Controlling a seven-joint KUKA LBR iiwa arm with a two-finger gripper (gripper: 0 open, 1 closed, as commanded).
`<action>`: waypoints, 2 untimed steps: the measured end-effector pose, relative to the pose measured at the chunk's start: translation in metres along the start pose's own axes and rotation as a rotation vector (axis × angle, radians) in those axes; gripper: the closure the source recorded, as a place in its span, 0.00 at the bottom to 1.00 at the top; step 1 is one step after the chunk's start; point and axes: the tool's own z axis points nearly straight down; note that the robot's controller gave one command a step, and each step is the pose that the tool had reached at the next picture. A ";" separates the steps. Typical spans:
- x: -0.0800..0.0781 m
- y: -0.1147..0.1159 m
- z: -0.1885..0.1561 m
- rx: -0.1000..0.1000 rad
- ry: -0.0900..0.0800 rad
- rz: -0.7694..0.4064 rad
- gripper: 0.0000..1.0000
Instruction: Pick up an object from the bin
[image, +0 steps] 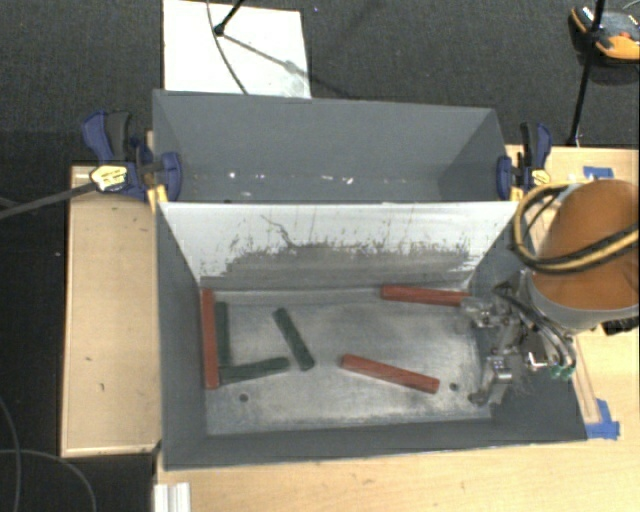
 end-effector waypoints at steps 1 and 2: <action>-0.002 0.000 -0.004 0.001 -0.008 -0.003 0.00; -0.005 0.051 0.010 0.002 -0.008 -0.056 0.00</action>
Offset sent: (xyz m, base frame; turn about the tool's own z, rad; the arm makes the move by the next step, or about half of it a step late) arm 0.0103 0.1569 -0.0381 -0.1737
